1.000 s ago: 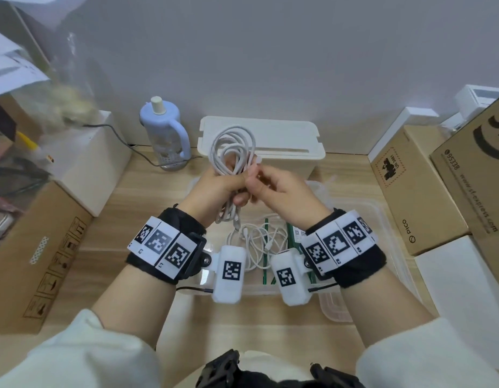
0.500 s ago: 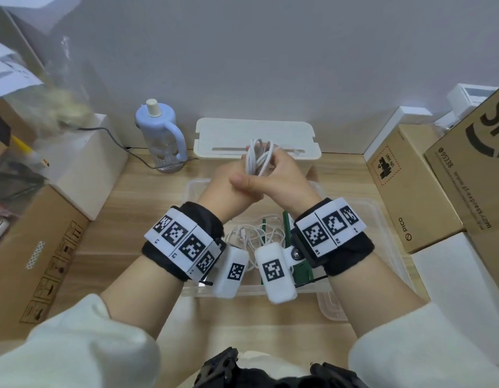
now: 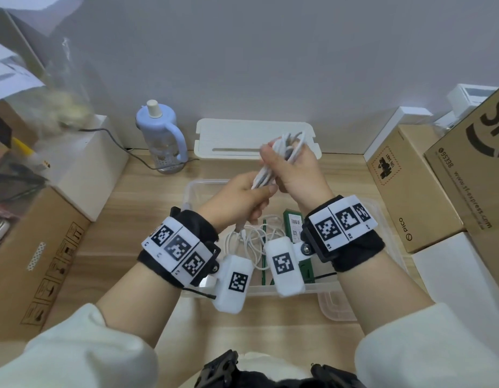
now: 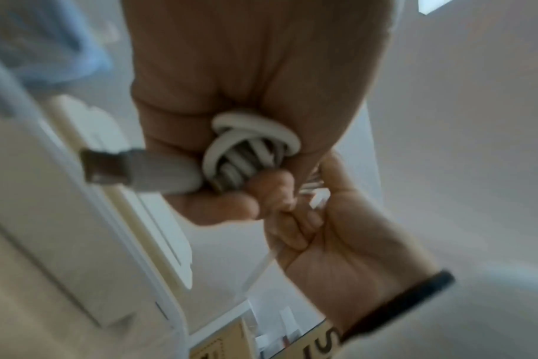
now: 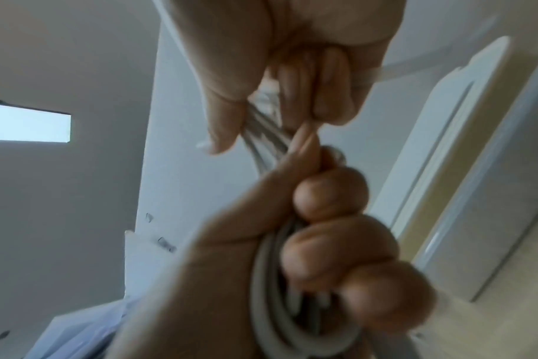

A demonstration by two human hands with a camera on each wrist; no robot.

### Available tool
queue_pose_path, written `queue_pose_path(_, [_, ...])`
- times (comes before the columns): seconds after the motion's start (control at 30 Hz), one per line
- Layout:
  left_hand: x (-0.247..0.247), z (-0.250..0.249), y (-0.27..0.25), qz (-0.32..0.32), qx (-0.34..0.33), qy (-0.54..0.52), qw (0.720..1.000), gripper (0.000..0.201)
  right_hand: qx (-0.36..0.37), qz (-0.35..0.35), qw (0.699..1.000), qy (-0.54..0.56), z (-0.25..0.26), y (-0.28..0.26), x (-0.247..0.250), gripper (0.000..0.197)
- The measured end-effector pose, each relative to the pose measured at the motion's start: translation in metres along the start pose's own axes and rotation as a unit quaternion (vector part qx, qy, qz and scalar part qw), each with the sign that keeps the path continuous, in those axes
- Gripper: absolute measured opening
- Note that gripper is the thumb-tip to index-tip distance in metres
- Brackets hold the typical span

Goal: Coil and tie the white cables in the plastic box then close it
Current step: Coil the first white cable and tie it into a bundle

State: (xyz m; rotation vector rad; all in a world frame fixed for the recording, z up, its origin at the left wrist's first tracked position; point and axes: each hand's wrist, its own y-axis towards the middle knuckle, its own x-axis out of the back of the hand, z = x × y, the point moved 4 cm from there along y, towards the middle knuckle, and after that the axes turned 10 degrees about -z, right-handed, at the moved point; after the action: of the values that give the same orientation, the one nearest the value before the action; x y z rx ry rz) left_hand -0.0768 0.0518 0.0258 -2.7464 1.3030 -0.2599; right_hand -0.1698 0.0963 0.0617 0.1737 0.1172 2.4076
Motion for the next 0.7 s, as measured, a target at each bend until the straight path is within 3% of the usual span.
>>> queue_pose_path(0.1, [0.006,0.005,0.001,-0.023,0.075,-0.180,0.981,0.023,-0.043,0.067,0.990,-0.117,-0.011,-0.005,0.004,0.106])
queue_pose_path(0.17, [0.012,0.005,0.005,-0.046,0.098,-0.239,0.965,0.025,-0.061,0.105,0.969,-0.215,-0.021,-0.009,0.005,0.120])
queue_pose_path(0.23, [0.016,0.004,0.007,-0.072,0.096,-0.243,0.963,0.023,-0.030,0.142,0.944,-0.298,-0.025,-0.011,0.000,0.093])
queue_pose_path(0.3, [0.018,0.003,0.007,-0.091,0.082,-0.214,0.969,0.020,0.000,0.171,0.915,-0.365,-0.029,-0.010,-0.004,0.038])
queue_pose_path(0.33, [0.017,0.003,0.006,-0.091,0.075,-0.196,0.974,0.018,0.001,0.176,0.904,-0.388,-0.031,-0.010,-0.007,0.023])
queue_pose_path(0.4, [0.016,0.002,0.004,-0.076,0.057,-0.162,0.982,0.015,-0.017,0.180,0.895,-0.409,-0.037,-0.008,-0.010,0.019])
queue_pose_path(0.5, [0.013,-0.003,-0.001,-0.037,0.030,-0.137,0.989,0.013,-0.091,0.191,0.925,-0.316,-0.041,-0.011,-0.013,0.023])
queue_pose_path(0.6, [0.015,-0.005,-0.002,-0.044,-0.004,-0.114,0.993,0.012,-0.072,0.209,0.915,-0.339,-0.036,-0.013,-0.015,0.025])
queue_pose_path(0.7, [0.023,-0.002,0.003,-0.104,-0.038,-0.076,0.991,0.023,-0.029,0.215,0.927,-0.307,-0.023,-0.017,-0.016,0.022])
